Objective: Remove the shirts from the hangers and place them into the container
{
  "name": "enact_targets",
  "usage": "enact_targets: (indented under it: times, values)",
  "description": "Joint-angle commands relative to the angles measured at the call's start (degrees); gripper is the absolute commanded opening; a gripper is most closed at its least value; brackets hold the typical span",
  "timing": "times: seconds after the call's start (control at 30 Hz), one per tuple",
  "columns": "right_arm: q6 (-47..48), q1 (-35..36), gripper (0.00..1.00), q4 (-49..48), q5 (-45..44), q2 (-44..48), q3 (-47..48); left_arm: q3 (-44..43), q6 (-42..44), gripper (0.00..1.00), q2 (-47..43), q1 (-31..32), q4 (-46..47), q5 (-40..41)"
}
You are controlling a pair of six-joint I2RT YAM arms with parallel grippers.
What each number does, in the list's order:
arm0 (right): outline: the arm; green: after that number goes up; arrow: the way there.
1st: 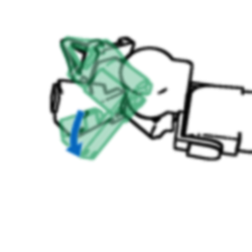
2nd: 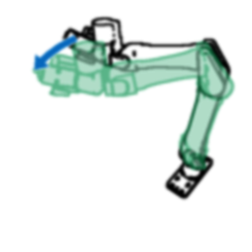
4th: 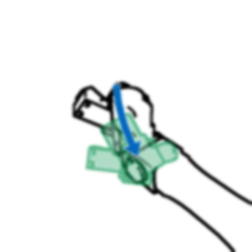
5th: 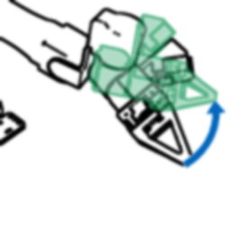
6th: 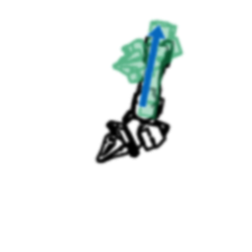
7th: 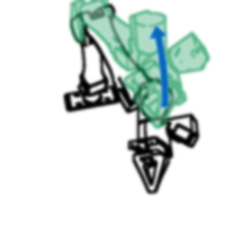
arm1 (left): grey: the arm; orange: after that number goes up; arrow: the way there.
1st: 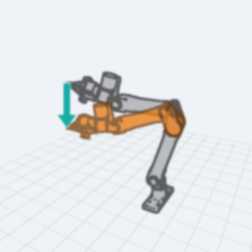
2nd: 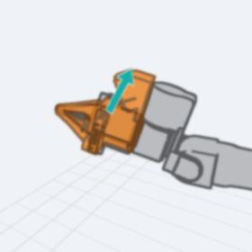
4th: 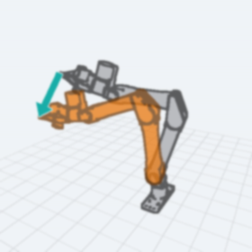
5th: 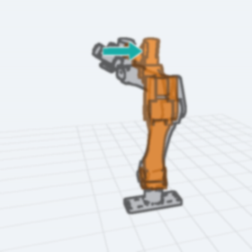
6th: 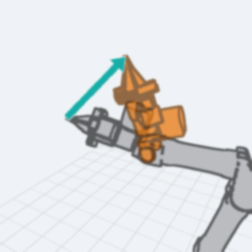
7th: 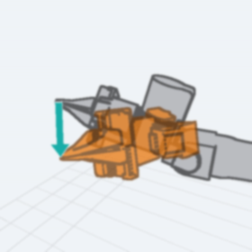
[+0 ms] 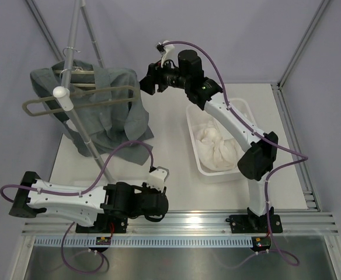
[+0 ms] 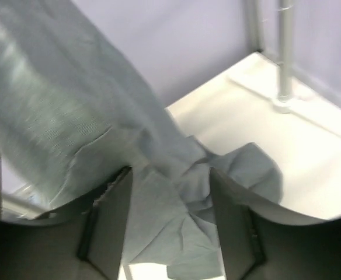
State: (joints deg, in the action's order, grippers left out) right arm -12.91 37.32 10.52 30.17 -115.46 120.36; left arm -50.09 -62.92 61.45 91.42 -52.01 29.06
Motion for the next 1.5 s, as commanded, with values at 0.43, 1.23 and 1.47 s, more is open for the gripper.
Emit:
enact_targets:
  times: [0.43, 1.23, 1.47]
  values:
    - [12.11, -0.23, 0.89, 8.81, -7.94, 2.70, 12.88, 0.43, 0.60, 0.31, -0.19, 0.34, 3.76, 0.56]
    - [13.96, 1.26, 0.80, 11.36, 8.76, -1.70, 24.66, 0.78, 1.30, 0.33, -0.19, 0.34, 4.11, -0.23]
    - [14.66, 1.35, 0.80, 10.23, 12.98, -6.70, 28.18, 1.48, 1.39, 0.38, -0.89, 0.34, 5.60, -0.67]
